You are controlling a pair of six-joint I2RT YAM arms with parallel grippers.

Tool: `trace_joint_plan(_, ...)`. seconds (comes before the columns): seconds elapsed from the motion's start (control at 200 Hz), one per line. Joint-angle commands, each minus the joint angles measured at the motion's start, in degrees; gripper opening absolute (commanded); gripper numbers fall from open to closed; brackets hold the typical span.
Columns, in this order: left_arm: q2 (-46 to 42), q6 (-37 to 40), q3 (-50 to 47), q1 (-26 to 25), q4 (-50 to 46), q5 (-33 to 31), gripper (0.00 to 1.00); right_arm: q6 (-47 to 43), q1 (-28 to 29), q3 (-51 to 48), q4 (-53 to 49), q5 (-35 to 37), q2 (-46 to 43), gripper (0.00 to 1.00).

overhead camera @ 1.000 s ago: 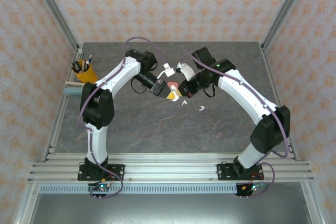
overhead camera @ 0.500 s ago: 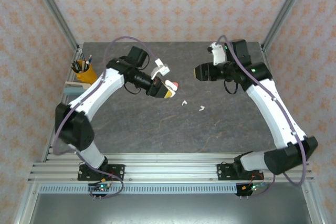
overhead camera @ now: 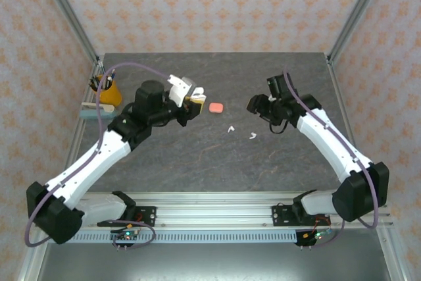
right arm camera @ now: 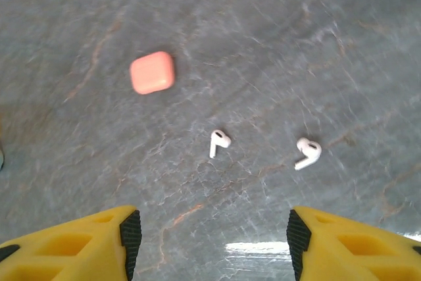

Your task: Insert wireless bluetooth earbuds into charging case

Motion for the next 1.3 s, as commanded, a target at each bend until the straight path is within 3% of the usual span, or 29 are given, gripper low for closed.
trace_joint_plan(0.0,-4.1,-2.5,-8.1,-0.7,21.9,-15.5,0.0,14.7,3.7,-0.5,1.6,9.4,2.2,0.62)
trace_joint_plan(0.15,-5.6,-2.4,-15.7,-1.3,33.0,-18.6,0.0,25.2,8.9,0.8,1.0,15.6,8.1,0.62)
trace_joint_plan(0.31,-5.8,-1.1,-21.6,-1.7,42.1,-15.8,0.0,33.1,13.1,7.2,-2.8,18.9,18.0,0.62)
trace_joint_plan(0.4,-5.8,0.9,-24.9,-1.7,47.4,-9.8,0.0,33.0,14.3,12.1,-4.3,18.4,24.1,0.62)
trace_joint_plan(0.586,-6.4,6.0,-26.7,-1.7,45.4,2.3,0.0,30.0,14.7,18.2,-6.8,15.7,32.1,0.62)
trace_joint_plan(0.896,-5.2,6.6,-33.8,-1.0,52.9,2.1,0.0,27.1,13.3,16.8,-4.3,12.1,34.6,0.62)
trace_joint_plan(1.296,-1.8,5.6,-33.2,0.3,55.2,3.7,0.0,26.3,11.5,12.9,-0.1,7.9,35.2,0.6)
